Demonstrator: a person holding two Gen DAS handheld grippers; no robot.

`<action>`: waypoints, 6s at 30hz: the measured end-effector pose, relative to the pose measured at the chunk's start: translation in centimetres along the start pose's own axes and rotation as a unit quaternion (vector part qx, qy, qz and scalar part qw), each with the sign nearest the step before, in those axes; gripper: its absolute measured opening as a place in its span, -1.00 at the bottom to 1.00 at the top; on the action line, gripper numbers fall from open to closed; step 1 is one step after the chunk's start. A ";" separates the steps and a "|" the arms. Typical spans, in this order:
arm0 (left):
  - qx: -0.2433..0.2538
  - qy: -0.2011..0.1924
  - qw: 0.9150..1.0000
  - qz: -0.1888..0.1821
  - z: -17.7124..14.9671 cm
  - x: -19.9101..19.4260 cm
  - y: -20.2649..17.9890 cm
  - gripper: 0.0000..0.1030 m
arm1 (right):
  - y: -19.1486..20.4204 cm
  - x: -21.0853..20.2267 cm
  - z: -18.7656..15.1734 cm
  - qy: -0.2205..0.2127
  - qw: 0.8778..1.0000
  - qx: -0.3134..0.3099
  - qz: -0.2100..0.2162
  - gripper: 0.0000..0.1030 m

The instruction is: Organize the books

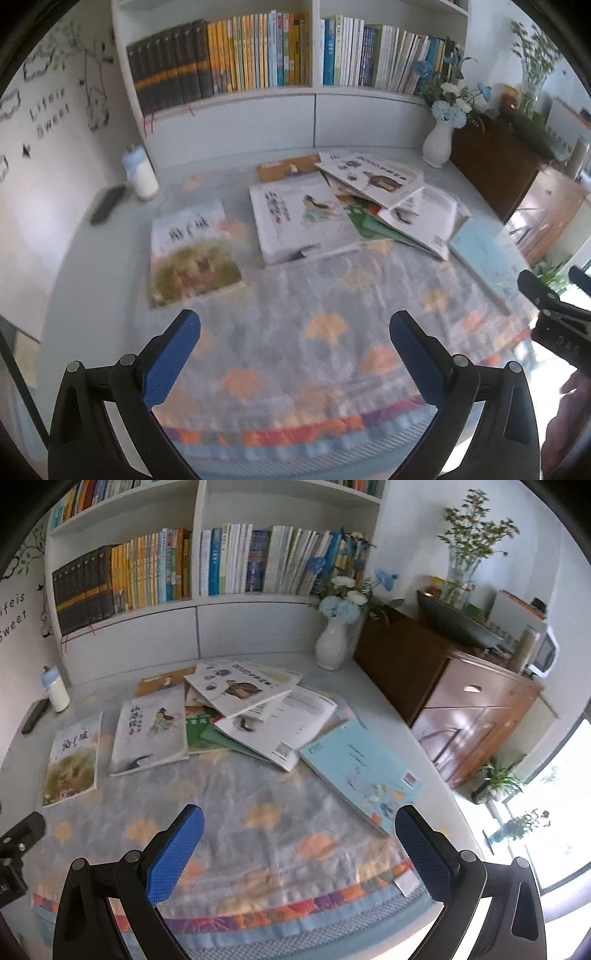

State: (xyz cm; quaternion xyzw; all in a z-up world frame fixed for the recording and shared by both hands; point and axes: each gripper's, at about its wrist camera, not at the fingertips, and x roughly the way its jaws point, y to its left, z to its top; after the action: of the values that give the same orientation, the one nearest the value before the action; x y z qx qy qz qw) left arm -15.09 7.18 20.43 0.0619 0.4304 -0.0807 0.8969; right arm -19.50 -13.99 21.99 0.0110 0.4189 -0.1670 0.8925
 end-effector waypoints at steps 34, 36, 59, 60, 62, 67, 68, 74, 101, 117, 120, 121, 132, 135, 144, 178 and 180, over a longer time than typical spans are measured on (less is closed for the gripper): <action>0.020 0.033 0.989 0.144 7.1 10.5 1.7 0.99 | -2.6 9.4 8.3 -0.034 0.998 0.030 0.050 1.00; -0.004 0.028 0.993 0.112 7.1 10.2 2.5 0.99 | -3.2 10.3 8.2 -0.022 0.998 0.036 0.051 1.00; -0.080 -0.036 0.995 0.056 5.0 3.6 13.5 0.99 | 4.7 9.9 5.4 0.001 0.997 -0.003 0.076 1.00; -0.084 -0.035 0.994 0.054 4.9 3.7 14.5 0.99 | 4.9 9.7 5.4 0.004 0.998 0.003 0.070 1.00; -0.092 -0.037 0.994 0.048 4.8 3.9 16.1 0.99 | 5.4 9.0 5.2 0.001 0.998 0.013 0.061 1.00; -0.110 -0.017 0.993 0.033 4.0 5.4 19.5 0.99 | 7.7 7.7 5.0 -0.007 0.999 0.001 0.038 1.00; -0.111 -0.011 0.993 0.029 3.8 5.8 20.0 0.99 | 8.3 7.5 4.9 -0.006 0.999 0.000 0.039 1.00; -0.096 0.004 0.995 0.016 2.9 6.9 21.8 0.99 | 12.2 6.7 3.7 0.004 0.999 -0.008 0.040 1.00; -0.100 0.092 0.986 -0.100 2.2 18.9 25.3 0.96 | 27.4 12.3 3.3 0.053 0.976 -0.067 0.200 1.00; -0.129 0.143 0.974 -0.123 0.5 23.9 25.3 0.49 | 34.2 20.0 3.0 0.136 0.952 -0.122 0.244 0.59; -0.131 0.151 0.972 -0.125 0.2 24.6 25.2 0.25 | 34.7 21.1 2.8 0.148 0.950 -0.124 0.246 0.33; -0.133 0.150 0.972 -0.126 0.2 24.6 25.3 0.25 | 34.9 21.4 2.8 0.152 0.949 -0.125 0.247 0.26; -0.144 0.150 0.968 -0.138 0.2 24.7 25.7 0.25 | 35.6 22.9 2.2 0.175 0.944 -0.121 0.251 -0.04; -0.145 0.150 0.967 -0.146 0.2 24.7 25.9 0.25 | 35.7 22.9 2.0 0.180 0.943 -0.120 0.254 -0.04; -0.177 0.143 0.957 -0.181 0.1 24.4 26.5 0.25 | 35.9 22.4 1.5 0.187 0.934 -0.121 0.280 -0.03; -0.292 0.162 0.889 -0.313 -1.1 26.5 25.6 -0.82 | 31.0 21.4 -0.7 0.221 0.919 -0.050 0.324 0.09; -0.309 0.161 0.877 -0.331 -0.7 26.5 25.5 -0.82 | 30.5 21.4 -0.7 0.226 0.916 -0.041 0.330 0.09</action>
State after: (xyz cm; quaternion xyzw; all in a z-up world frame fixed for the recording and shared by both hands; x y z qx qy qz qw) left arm 5.77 29.88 0.30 -0.3524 0.5674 -0.2248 0.7095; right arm 2.09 8.71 1.80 0.1494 0.5885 0.1613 0.7780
